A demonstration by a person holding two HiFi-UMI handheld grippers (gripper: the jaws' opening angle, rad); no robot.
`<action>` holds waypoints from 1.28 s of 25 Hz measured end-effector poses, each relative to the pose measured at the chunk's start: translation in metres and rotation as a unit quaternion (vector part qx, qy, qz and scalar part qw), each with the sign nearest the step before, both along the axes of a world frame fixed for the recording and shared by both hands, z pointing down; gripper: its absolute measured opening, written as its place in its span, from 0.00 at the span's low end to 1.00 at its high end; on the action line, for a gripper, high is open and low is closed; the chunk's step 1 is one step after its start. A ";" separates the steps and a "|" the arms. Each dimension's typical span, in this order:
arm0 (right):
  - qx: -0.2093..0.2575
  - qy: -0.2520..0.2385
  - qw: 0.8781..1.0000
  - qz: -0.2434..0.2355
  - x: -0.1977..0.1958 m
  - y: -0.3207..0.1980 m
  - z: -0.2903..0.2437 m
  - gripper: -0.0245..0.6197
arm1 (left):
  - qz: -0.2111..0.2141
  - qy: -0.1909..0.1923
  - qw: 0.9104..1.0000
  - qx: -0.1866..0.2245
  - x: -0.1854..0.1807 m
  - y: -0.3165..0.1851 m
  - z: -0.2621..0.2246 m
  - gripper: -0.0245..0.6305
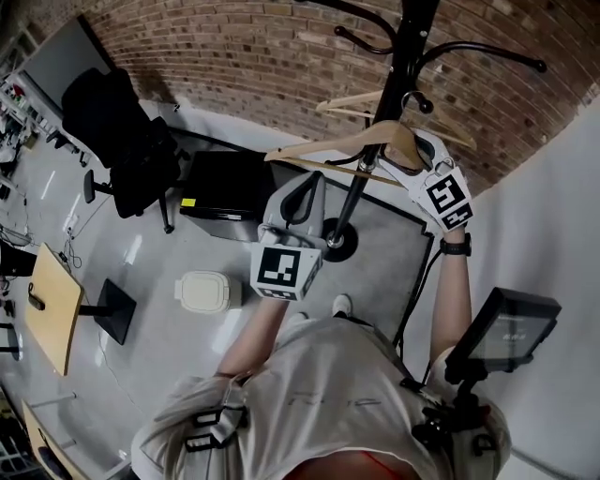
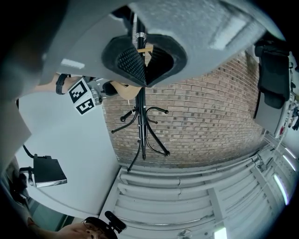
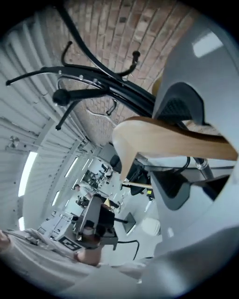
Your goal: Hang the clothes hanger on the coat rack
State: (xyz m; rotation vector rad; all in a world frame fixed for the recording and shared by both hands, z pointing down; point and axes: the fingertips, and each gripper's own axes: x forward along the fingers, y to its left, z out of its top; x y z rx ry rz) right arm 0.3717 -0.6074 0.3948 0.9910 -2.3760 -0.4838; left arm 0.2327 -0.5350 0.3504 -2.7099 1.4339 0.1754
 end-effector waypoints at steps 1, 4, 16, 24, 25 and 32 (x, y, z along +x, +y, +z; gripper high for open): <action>0.013 0.001 1.000 0.010 0.003 0.002 -0.002 0.54 | 0.006 0.003 1.000 -0.002 0.001 0.002 0.001 0.04; 0.027 -0.024 0.999 0.035 0.012 0.013 -0.009 0.62 | 0.024 0.011 1.000 -0.009 0.004 0.009 0.003 0.04; 0.088 -0.147 0.967 0.187 0.016 0.121 -0.030 0.45 | 0.100 0.020 0.994 -0.030 -0.007 0.051 0.020 0.04; 0.090 -0.282 0.897 0.328 0.009 0.210 -0.017 0.06 | 0.143 0.019 0.988 -0.046 -0.007 0.082 0.030 0.04; 0.089 -0.295 0.887 0.343 0.008 0.224 -0.015 0.04 | 0.148 0.018 0.988 -0.048 -0.005 0.089 0.029 0.04; 0.065 -0.319 0.875 0.359 -0.001 0.299 -0.005 0.04 | 0.169 0.020 0.985 -0.039 0.008 0.154 0.018 0.04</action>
